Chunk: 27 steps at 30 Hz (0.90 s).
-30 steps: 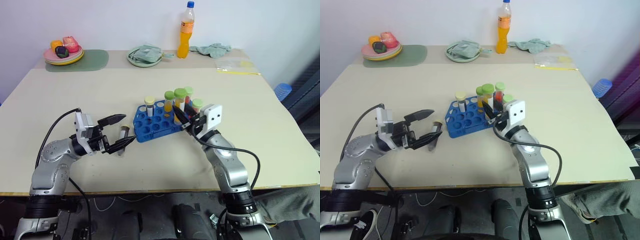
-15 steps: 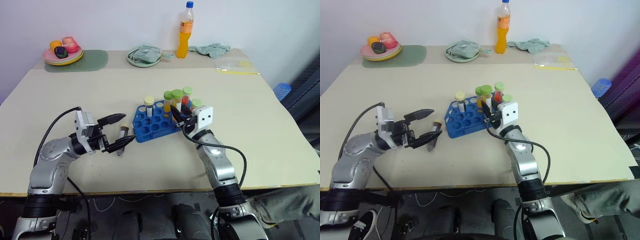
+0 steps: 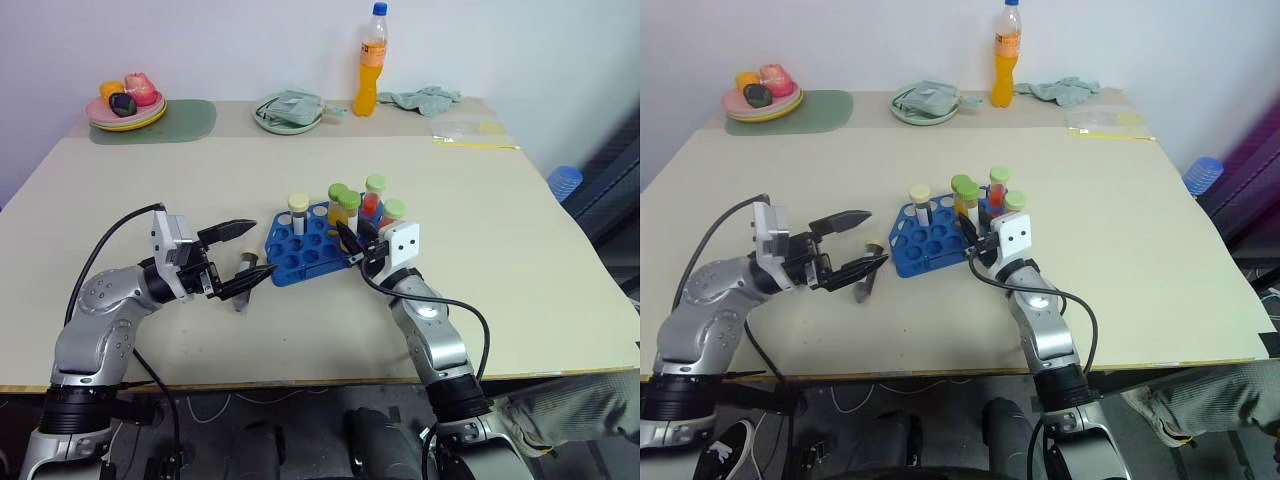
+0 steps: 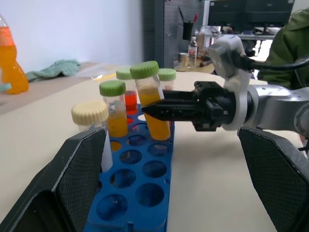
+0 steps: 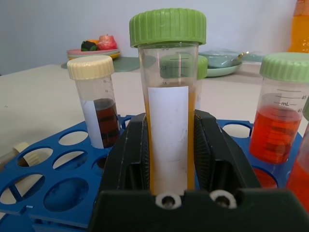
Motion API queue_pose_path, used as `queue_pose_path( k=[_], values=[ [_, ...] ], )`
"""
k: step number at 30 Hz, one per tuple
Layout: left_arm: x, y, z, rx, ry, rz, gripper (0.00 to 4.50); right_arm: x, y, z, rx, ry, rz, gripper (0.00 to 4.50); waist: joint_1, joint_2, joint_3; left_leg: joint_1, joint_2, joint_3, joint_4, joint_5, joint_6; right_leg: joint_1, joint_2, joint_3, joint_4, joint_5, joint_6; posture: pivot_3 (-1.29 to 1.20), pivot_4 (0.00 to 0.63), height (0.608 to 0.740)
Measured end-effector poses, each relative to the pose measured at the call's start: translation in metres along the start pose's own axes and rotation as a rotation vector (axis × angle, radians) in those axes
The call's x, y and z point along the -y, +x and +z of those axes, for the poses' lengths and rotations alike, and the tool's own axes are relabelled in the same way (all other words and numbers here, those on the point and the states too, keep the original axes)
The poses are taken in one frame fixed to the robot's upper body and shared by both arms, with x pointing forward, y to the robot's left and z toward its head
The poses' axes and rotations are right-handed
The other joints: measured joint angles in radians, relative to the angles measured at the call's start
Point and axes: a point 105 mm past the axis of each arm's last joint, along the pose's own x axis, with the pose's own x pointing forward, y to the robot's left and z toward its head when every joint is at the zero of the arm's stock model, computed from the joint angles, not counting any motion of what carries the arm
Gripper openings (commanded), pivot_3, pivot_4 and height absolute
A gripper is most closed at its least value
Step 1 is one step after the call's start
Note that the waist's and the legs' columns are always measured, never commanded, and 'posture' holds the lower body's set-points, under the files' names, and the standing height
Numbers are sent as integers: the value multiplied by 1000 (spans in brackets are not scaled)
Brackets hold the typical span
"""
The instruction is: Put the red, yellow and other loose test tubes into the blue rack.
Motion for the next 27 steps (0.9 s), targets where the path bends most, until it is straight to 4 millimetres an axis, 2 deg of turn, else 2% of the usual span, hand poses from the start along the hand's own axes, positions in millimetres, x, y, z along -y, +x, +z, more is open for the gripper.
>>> queue_pose_path(
  k=[1, 5, 6, 10, 14, 19, 22, 27],
  values=[
    [0, 1, 1, 0, 0, -1, 4500, 1, 0, 0, 7, 18, -11, 2198, 0, 0, 0, 0, 0, 0, 0, 0, 0, 0, 0, 0, 0, 0, 0, 0, 150, 740],
    [-1, 1, 1, -1, -2, 6, 4500, 5, -1, 2, 33, 30, -29, 4319, 0, 0, 0, 0, 0, 0, 0, 0, 0, 0, 0, 0, 0, 0, 0, 0, 150, 740],
    [-1, 1, 1, -1, -1, 7, 4500, 6, -1, 3, 37, 29, -30, 4470, 0, 0, 0, 0, 0, 0, 0, 0, 0, 0, 0, 0, 0, 0, 0, 0, 150, 740],
    [-2, 2, 1, 5, -2, 13, 4500, 11, -4, 7, 40, -12, -15, 4470, 2, 0, 0, 0, 0, 0, 0, 0, 0, 0, 0, 0, 0, 0, 0, 0, 150, 740],
    [1, 4, -1, 21, -14, 8, 4500, 24, -14, 28, 63, -95, -1, 4470, 3, 0, 0, -1, -1, 0, 0, 0, 0, 0, -1, 0, 0, 0, 0, 0, 150, 740],
    [2, 4, -7, 27, -15, 1, 4500, 41, -38, 50, 42, -140, -20, 4470, 4, 0, 0, 0, -1, 0, 0, 0, 0, 0, 0, 0, 0, 0, 0, 0, 150, 740],
    [-2, 2, -14, 15, -2, 24, 4500, 35, -49, 62, 38, -148, 41, 4470, 0, 0, 0, 0, 0, 0, 0, 0, 0, 0, 1, 0, 0, -1, -2, 0, 150, 740],
    [-4, -4, -17, -6, 17, 50, 4500, 23, -58, 67, -20, -133, 202, 4470, 1, 0, 0, 0, 0, 0, 0, 0, 0, 1, 0, 1, 0, -1, -2, 0, 150, 740]
  ],
)
